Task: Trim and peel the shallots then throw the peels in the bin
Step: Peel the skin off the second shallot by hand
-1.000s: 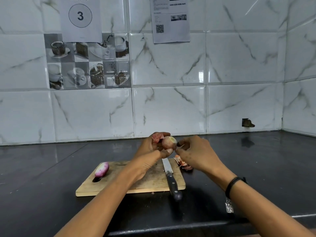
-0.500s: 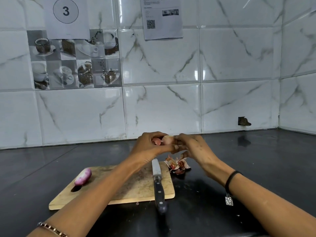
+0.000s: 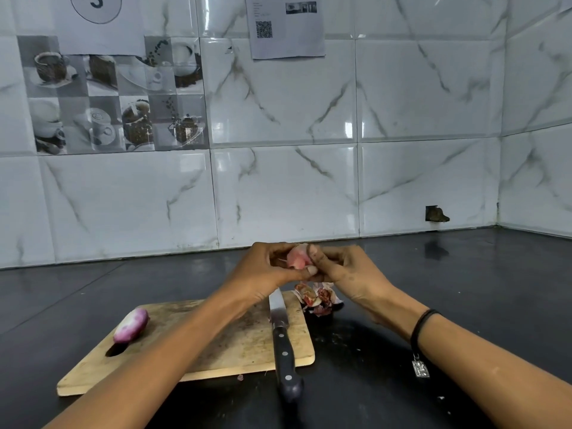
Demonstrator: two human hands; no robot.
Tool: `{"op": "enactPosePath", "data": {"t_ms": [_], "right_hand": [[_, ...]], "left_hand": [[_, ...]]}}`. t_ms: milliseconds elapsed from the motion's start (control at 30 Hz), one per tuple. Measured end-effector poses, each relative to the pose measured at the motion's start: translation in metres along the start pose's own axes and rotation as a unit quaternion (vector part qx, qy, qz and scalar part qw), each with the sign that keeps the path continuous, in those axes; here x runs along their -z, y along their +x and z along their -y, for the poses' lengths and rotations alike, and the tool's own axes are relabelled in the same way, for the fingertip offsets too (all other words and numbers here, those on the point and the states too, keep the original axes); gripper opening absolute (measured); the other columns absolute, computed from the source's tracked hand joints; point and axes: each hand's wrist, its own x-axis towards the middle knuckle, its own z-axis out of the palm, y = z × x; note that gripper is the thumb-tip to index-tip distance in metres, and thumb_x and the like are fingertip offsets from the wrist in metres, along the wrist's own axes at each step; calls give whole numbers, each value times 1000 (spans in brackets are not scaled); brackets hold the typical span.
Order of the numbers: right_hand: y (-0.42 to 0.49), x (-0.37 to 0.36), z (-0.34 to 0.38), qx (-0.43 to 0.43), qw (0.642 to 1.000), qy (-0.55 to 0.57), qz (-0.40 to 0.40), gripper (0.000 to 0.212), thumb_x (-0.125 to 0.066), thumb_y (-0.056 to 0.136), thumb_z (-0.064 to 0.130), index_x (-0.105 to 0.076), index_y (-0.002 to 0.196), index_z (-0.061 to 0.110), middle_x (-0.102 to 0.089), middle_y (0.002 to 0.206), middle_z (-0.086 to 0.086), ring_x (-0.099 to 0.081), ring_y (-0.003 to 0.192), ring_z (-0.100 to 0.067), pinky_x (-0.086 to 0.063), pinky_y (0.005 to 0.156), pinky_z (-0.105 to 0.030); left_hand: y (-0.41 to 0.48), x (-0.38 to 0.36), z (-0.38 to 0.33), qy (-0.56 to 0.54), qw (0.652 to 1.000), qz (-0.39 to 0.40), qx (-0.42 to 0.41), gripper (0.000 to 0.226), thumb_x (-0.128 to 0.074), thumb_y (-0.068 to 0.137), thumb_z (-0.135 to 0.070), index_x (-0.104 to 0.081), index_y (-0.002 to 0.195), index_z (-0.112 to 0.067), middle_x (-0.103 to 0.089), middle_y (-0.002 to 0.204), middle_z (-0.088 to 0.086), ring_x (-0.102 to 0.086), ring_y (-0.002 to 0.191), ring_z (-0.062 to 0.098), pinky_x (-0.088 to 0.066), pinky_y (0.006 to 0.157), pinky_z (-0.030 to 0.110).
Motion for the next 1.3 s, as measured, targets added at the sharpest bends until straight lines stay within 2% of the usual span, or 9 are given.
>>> {"op": "enactPosePath", "data": {"t_ms": [100,333,400,567,767,900,1000,1133,1300], "right_hand": [[0,5,-1,-2,999,22,-28,23,-60,100,16,-76,110,3,-79,98,-7,-76,93,-16,-59,89,-24],[3,3,-3,-20,998,13,-61,20,-65,97,21,-75,105,5,-79,96,-8,-76,91,-22,-60,86,-28],[4,5,-4,-28,996,-4,-80,17,-68,96,22,-76,100,7,-79,91,-8,-76,86,-22,-60,86,-31],[8,10,-10,-47,987,-61,-138,16,-72,93,27,-77,96,12,-78,82,-3,-74,74,-13,-60,84,-34],[4,15,-7,-49,969,-150,-192,20,-66,98,28,-74,87,13,-74,77,-3,-67,69,-10,-49,60,-12],[2,16,-4,-48,960,-172,-215,23,-62,100,27,-72,86,12,-72,77,-5,-61,67,-11,-43,54,-13],[1,19,-2,-40,951,-196,-236,24,-61,100,24,-71,87,8,-73,81,-12,-59,69,-14,-43,55,-17],[-4,16,1,-55,951,-247,-179,14,-62,96,21,-72,93,11,-73,87,-4,-62,75,-7,-39,51,-6],[-7,10,7,-66,957,-255,-126,20,-62,94,25,-72,102,10,-74,96,-5,-68,92,-15,-41,62,-11]], "left_hand": [[-4,-2,-2,-38,999,-2,17,34,-91,67,-28,-78,98,-25,-78,91,-11,-72,91,1,-53,84,15],[-4,-1,-6,-73,997,-9,36,30,-89,70,-28,-78,98,-23,-78,90,-13,-68,83,-9,-44,66,1],[-4,-1,-5,-79,996,0,48,33,-89,71,-29,-77,101,-23,-78,94,-11,-69,89,-5,-48,72,4],[0,-1,1,-155,984,1,86,43,-86,75,-13,-69,115,-12,-75,111,6,-70,109,19,-56,97,38],[-2,-5,-2,-244,964,34,96,15,-71,87,0,-73,100,-8,-77,106,9,-72,104,17,-56,91,24],[1,-5,-2,-334,934,19,126,13,-63,89,8,-72,97,2,-73,112,20,-70,109,26,-57,94,31],[4,-2,-4,-408,899,-17,158,14,-58,90,14,-67,101,13,-67,118,27,-64,116,35,-61,83,34],[6,4,-2,-395,904,-18,163,37,-69,81,7,-62,117,11,-67,119,27,-68,111,34,-61,81,30],[4,8,1,-351,926,15,140,46,-78,72,-8,-67,115,6,-74,111,19,-72,105,25,-59,90,29]]}}
